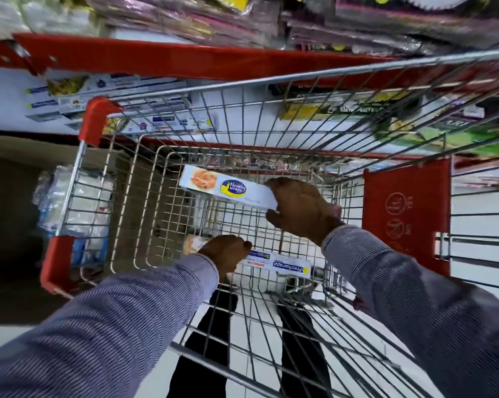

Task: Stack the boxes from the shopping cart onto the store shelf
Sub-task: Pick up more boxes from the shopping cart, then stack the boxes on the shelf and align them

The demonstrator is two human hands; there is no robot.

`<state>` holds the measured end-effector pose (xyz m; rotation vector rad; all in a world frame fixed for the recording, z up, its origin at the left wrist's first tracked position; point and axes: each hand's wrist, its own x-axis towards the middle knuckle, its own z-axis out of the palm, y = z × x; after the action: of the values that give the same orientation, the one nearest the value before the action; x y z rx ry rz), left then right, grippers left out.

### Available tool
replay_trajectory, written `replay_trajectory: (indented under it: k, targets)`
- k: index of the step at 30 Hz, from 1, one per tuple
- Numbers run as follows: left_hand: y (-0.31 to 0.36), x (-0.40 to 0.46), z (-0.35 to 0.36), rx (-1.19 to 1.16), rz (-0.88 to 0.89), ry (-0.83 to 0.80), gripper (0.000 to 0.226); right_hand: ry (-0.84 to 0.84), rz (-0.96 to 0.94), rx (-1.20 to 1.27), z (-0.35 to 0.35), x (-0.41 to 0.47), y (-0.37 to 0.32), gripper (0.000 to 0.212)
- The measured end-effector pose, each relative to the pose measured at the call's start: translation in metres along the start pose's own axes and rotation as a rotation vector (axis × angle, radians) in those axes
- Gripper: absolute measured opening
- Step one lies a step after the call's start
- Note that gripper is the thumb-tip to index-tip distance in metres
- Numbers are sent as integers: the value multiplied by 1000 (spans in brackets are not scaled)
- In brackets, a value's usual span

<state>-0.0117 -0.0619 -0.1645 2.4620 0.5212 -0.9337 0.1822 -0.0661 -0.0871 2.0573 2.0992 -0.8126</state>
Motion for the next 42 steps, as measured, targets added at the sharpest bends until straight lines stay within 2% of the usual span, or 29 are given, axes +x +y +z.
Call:
replay_trajectory:
  k: [7, 9, 12, 15, 18, 22, 25, 28, 33, 42]
  targets:
    - [9, -60, -69, -252, -81, 229, 30, 191, -91, -55, -89, -17, -19, 61]
    - [12, -94, -111, -183, -87, 300, 46, 249, -127, -85, -134, -27, -29, 59]
    - [18, -141, -171, -119, -99, 515, 61, 330, -165, -113, -208, -36, -44, 61]
    - [35, -199, -241, -75, -148, 707, 55, 427, -178, -107, -300, -62, -66, 57]
    - [45, -238, -299, 4, -184, 860, 58, 480, -228, -102, -372, -83, -83, 43]
    - [61, -288, -381, 41, -225, 1051, 60, 573, -265, -165, -459, -115, -98, 43]
    - [63, -305, -429, 128, -264, 1076, 51, 611, -237, -198, -503, -127, -99, 43]
    - [63, -314, -467, 127, -287, 1111, 58, 636, -237, -192, -534, -132, -96, 34]
    - [61, -323, -524, 126, -247, 1139, 64, 709, -176, -217, -581, -123, -85, 31]
    - [46, -314, -590, 65, -225, 1176, 68, 621, -87, -158, -622, -61, -63, 38]
